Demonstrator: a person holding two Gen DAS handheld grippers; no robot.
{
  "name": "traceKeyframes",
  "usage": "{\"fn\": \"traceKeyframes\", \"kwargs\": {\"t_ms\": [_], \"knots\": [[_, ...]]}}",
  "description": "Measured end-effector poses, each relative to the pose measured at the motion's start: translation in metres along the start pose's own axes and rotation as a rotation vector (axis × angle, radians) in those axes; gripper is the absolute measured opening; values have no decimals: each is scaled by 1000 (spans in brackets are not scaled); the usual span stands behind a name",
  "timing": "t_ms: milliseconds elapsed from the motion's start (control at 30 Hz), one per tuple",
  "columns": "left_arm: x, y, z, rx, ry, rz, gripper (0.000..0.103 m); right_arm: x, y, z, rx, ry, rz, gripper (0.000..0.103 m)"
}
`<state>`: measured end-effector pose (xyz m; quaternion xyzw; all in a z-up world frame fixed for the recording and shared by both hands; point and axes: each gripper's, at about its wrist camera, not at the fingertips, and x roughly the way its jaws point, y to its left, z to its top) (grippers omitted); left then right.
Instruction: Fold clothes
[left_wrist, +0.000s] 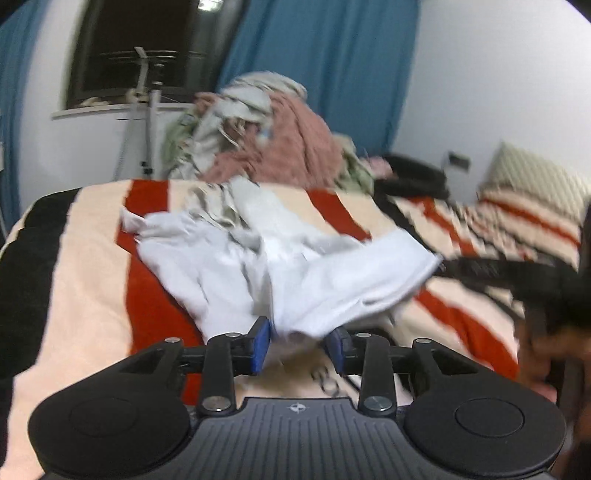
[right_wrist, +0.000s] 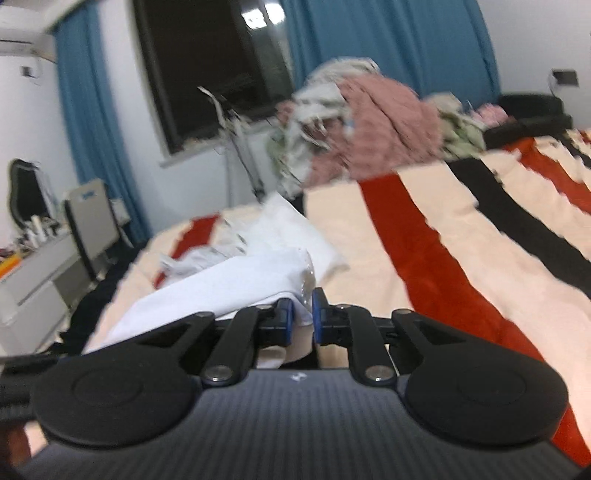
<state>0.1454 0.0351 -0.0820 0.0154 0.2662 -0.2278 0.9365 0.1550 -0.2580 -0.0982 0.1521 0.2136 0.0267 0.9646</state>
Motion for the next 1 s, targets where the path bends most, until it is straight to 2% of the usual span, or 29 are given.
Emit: {"fn": "traceKeyframes", "kwargs": {"t_ms": [133,200,233,400,467,533,633,667,767,867,900,933,1000], "knots": [[10,-18,-14,155,55,7,41,12,-12,-4,31,66,-47,15],[14,-22,-21,222,73,40,44,14,-18,-6,51,91,-68,15],[16,-24,-24,255,82,57,46,13,-21,-6,81,101,-64,15],[26,-34,-39,421,122,141,46,14,-48,-10,286,155,-53,16],[28,-36,-44,483,112,172,47,13,-64,-15,399,177,-51,18],[30,-39,-48,536,94,205,49,9,-82,-22,538,204,-43,34],[38,-40,-50,575,77,270,49,4,-108,-34,747,245,-31,34],[39,-40,-50,584,70,293,49,1,-115,-35,790,253,-39,34],[38,-36,-46,581,34,353,49,-22,-117,-29,765,238,-117,35],[34,-30,-37,550,2,365,51,-39,-116,-24,748,201,-97,41],[33,-29,-35,544,-3,364,51,-41,-114,-24,746,201,-72,49],[34,-28,-36,553,3,358,52,-39,-109,-26,753,223,-14,57],[34,-26,-37,571,15,346,52,-31,-96,-33,772,295,116,64]]}}
